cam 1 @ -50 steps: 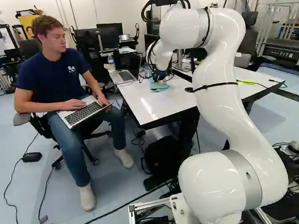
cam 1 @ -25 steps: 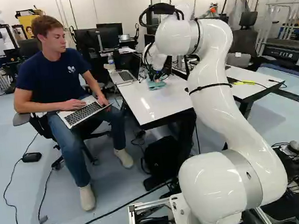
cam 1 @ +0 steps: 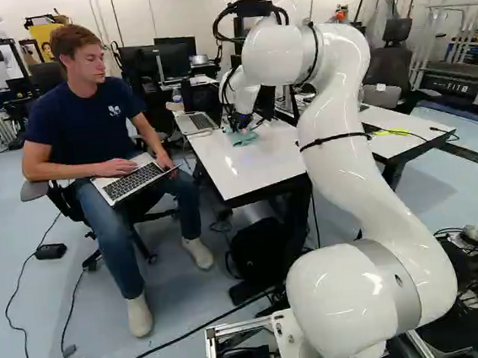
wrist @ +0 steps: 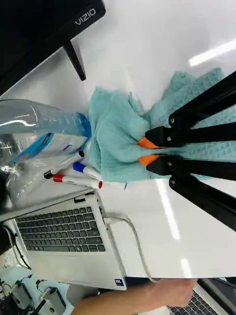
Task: Clean the table with the green towel
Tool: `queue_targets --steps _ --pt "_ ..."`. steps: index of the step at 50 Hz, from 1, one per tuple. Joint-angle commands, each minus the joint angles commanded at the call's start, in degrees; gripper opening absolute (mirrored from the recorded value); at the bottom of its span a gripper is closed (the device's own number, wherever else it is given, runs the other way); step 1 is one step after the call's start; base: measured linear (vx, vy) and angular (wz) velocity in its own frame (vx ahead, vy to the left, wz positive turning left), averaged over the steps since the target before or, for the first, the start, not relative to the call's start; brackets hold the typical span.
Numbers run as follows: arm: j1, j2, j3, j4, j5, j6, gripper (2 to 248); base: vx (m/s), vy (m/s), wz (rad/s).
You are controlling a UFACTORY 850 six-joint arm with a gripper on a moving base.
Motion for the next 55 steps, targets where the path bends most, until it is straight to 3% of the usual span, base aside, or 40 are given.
queue_targets --steps 55 --pt "0.99 15.60 18.90 0.00 0.00 0.00 36 0.000 0.000 0.000"
